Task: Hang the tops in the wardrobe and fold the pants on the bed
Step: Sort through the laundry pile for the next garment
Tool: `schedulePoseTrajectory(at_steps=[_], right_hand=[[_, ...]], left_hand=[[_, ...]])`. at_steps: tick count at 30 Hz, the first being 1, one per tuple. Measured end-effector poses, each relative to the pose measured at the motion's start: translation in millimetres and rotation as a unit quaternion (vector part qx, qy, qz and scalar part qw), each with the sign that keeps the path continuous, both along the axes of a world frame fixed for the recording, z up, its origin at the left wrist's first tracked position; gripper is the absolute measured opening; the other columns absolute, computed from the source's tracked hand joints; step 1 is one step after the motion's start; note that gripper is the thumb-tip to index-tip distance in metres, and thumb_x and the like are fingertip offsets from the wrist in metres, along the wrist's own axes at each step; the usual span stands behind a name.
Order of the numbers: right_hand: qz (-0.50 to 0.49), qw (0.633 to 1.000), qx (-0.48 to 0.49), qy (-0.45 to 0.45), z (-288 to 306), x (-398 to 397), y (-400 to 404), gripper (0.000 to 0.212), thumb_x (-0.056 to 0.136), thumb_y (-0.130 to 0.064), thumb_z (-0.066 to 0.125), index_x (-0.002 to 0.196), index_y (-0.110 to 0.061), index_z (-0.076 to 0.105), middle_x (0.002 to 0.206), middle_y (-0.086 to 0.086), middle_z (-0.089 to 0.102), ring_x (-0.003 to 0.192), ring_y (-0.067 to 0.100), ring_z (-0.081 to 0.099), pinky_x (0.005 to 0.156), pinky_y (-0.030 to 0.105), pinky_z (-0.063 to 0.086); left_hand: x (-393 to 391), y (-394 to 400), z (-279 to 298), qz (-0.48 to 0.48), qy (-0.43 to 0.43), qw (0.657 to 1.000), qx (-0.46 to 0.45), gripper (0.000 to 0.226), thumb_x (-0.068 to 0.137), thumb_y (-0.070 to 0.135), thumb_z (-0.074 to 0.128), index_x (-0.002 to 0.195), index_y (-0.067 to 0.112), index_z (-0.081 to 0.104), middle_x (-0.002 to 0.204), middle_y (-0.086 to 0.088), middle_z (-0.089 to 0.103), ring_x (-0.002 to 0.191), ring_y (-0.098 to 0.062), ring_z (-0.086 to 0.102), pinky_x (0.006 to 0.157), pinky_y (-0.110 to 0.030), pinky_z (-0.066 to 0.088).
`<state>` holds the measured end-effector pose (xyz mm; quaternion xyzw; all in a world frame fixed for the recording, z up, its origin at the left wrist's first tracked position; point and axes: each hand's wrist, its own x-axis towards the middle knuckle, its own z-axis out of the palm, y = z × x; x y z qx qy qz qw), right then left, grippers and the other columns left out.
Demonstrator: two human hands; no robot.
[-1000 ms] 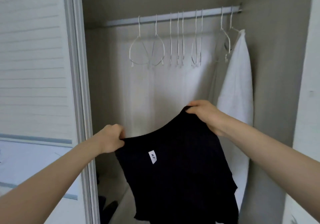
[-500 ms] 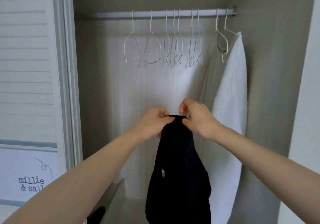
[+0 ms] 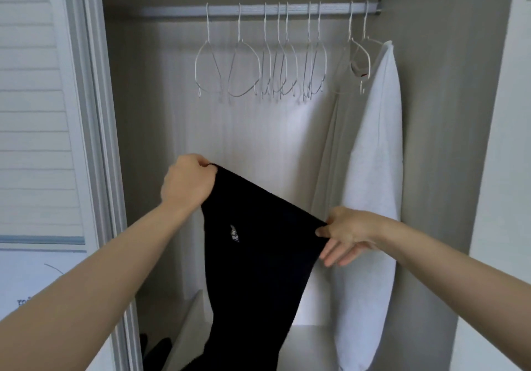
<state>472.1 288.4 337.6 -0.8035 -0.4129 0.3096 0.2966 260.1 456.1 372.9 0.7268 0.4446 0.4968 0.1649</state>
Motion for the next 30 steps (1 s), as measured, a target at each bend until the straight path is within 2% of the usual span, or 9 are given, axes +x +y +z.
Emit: schedulePoseTrajectory(at_steps=[3, 7, 11, 15, 18, 21, 24, 27, 30], right_hand=[[-0.043, 0.98, 0.129, 0.143, 10.7, 2.1, 3.4, 0.023, 0.102, -0.009, 0.04, 0.114, 0.005, 0.054, 0.088, 0.02, 0.07, 0.071, 0.028, 0.07, 0.07, 0.042, 0.059], [-0.069, 0.956, 0.225, 0.176, 26.9, -11.1, 14.5, 0.02, 0.1, -0.015, 0.046, 0.102, -0.001, 0.06, 0.087, 0.013, 0.067, 0.074, 0.025, 0.067, 0.068, 0.037, 0.058], [-0.024, 0.959, 0.261, 0.105, 41.6, -19.8, 17.9, 0.021, 0.093, -0.024, 0.061, 0.1, -0.005, 0.067, 0.093, 0.013, 0.072, 0.086, 0.026, 0.071, 0.077, 0.038, 0.059], [0.023, 0.967, 0.255, 0.015, 51.5, -17.0, 8.6, 0.015, 0.088, -0.021, 0.068, 0.096, -0.008, 0.07, 0.087, 0.01, 0.073, 0.083, 0.022, 0.071, 0.076, 0.033, 0.058], [0.03, 0.963, 0.266, -0.018, 54.0, -12.3, 4.9, 0.016, 0.086, -0.02, 0.071, 0.098, -0.01, 0.071, 0.097, 0.011, 0.073, 0.093, 0.022, 0.07, 0.086, 0.033, 0.056], [0.021, 0.951, 0.307, -0.025, 51.2, -10.5, 8.6, 0.017, 0.086, -0.019, 0.071, 0.099, -0.009, 0.069, 0.102, 0.005, 0.071, 0.096, 0.017, 0.067, 0.091, 0.028, 0.051], [0.001, 0.938, 0.338, -0.082, 51.9, -10.4, 12.9, 0.02, 0.084, -0.024, 0.073, 0.1, -0.013, 0.067, 0.107, -0.004, 0.067, 0.098, 0.011, 0.064, 0.089, 0.023, 0.049], [0.019, 0.933, 0.32, -0.164, 58.2, -6.1, 7.6, 0.019, 0.08, -0.02, 0.077, 0.096, -0.015, 0.067, 0.105, 0.0, 0.068, 0.099, 0.014, 0.065, 0.092, 0.024, 0.048], [0.042, 0.944, 0.193, -0.263, 64.6, 1.1, -4.4, 0.022, 0.079, -0.009, 0.076, 0.096, -0.017, 0.064, 0.094, -0.003, 0.066, 0.087, 0.013, 0.062, 0.073, 0.016, 0.048]], left_hand=[[-11.2, 8.1, -6.8, -0.073, 0.134, 0.987, 0.044, 0.027, 0.093, 0.024, 0.055, 0.112, 0.03, 0.072, 0.115, -0.003, 0.071, 0.111, -0.026, 0.063, 0.094, -0.032, 0.049], [-16.2, 10.5, -16.4, -0.201, 0.279, 0.939, 0.002, 0.029, 0.074, 0.056, 0.075, 0.059, 0.034, 0.063, 0.052, 0.012, 0.06, 0.051, -0.003, 0.059, 0.05, -0.021, 0.039], [-8.2, 13.8, -37.7, -0.063, 0.409, 0.908, 0.058, 0.049, 0.087, 0.066, 0.051, 0.064, 0.024, 0.06, 0.053, 0.007, 0.064, 0.059, -0.003, 0.063, 0.054, -0.023, 0.04], [-6.0, 16.2, -43.2, -0.036, 0.356, 0.933, 0.047, 0.023, 0.096, 0.033, 0.051, 0.088, 0.017, 0.066, 0.082, -0.007, 0.073, 0.088, -0.026, 0.069, 0.076, -0.032, 0.053], [-1.9, 11.7, -41.8, -0.19, 0.306, 0.931, -0.063, 0.019, 0.089, -0.001, 0.056, 0.103, 0.003, 0.068, 0.093, -0.013, 0.067, 0.093, -0.025, 0.065, 0.074, -0.029, 0.05], [1.8, -6.7, -38.7, -0.412, 0.248, 0.813, -0.327, 0.029, 0.086, -0.004, 0.064, 0.115, 0.0, 0.066, 0.107, -0.014, 0.071, 0.102, -0.026, 0.066, 0.09, -0.042, 0.054], [6.4, -14.7, -36.8, -0.464, 0.27, 0.762, -0.363, 0.036, 0.088, 0.023, 0.071, 0.122, 0.01, 0.065, 0.116, -0.008, 0.071, 0.109, -0.024, 0.067, 0.09, -0.04, 0.055], [5.8, -15.6, -34.6, -0.395, 0.228, 0.827, -0.33, 0.035, 0.095, 0.033, 0.062, 0.12, 0.009, 0.065, 0.112, -0.01, 0.072, 0.104, -0.03, 0.069, 0.087, -0.039, 0.055], [-0.5, 3.4, -28.6, -0.32, 0.088, 0.885, -0.325, 0.028, 0.099, 0.024, 0.055, 0.116, 0.003, 0.066, 0.093, -0.012, 0.068, 0.075, -0.027, 0.065, 0.06, -0.028, 0.051]])
